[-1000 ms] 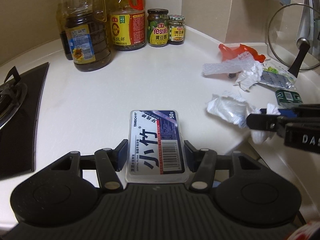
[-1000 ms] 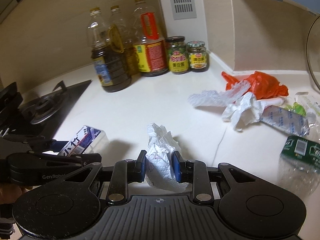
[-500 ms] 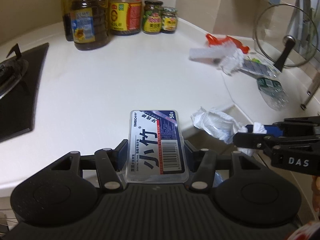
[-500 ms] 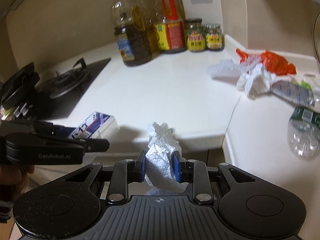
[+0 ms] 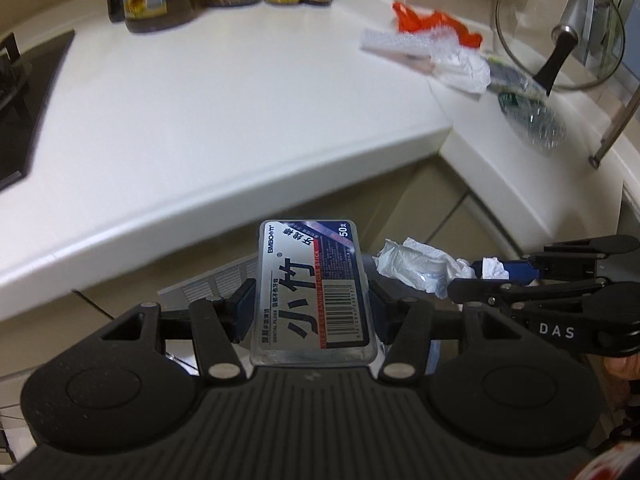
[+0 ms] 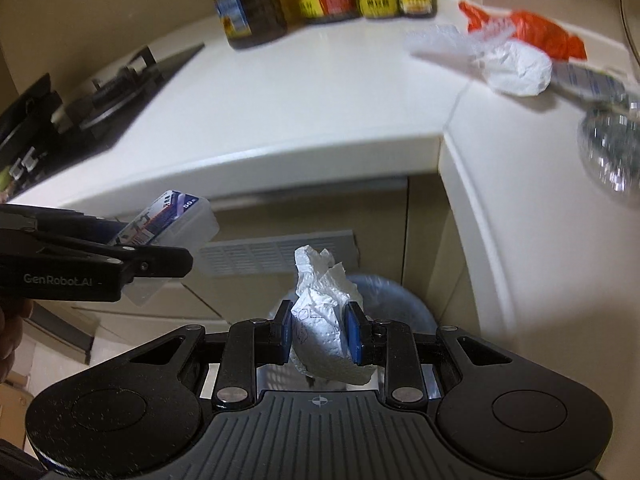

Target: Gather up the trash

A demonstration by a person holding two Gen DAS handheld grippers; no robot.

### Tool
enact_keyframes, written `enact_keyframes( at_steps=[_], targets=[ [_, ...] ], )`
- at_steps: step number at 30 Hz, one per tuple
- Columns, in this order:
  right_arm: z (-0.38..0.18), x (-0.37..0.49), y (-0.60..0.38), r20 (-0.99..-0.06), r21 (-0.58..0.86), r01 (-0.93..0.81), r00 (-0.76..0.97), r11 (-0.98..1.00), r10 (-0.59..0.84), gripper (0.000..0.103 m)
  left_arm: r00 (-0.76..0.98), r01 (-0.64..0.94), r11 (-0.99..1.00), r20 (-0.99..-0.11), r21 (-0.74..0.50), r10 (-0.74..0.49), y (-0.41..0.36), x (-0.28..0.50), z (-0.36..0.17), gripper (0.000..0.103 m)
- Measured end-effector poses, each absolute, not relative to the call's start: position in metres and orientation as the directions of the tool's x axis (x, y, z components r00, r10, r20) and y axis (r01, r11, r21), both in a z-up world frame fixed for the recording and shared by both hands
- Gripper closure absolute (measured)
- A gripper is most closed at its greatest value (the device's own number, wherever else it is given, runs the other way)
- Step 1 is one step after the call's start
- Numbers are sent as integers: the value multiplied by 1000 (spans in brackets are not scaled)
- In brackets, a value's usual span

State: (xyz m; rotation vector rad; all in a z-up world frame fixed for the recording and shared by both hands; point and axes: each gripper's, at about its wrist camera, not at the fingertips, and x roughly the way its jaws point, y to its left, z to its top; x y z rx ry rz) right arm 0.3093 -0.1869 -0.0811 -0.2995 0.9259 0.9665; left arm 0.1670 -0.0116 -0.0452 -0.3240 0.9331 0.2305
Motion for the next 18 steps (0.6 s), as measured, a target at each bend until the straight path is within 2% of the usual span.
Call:
enact_keyframes(
  at_steps=[7,18],
  targets=[
    [-103,315,-190,-815,153,-787,242,598,527,75,544,-310,933,-839,-181,18,-18,173,-71,49],
    [-141,306,-176,-846,43,-812,280,582,454,75,481,-274,942,-876,-194,-41,-24,191,-128,49]
  ],
)
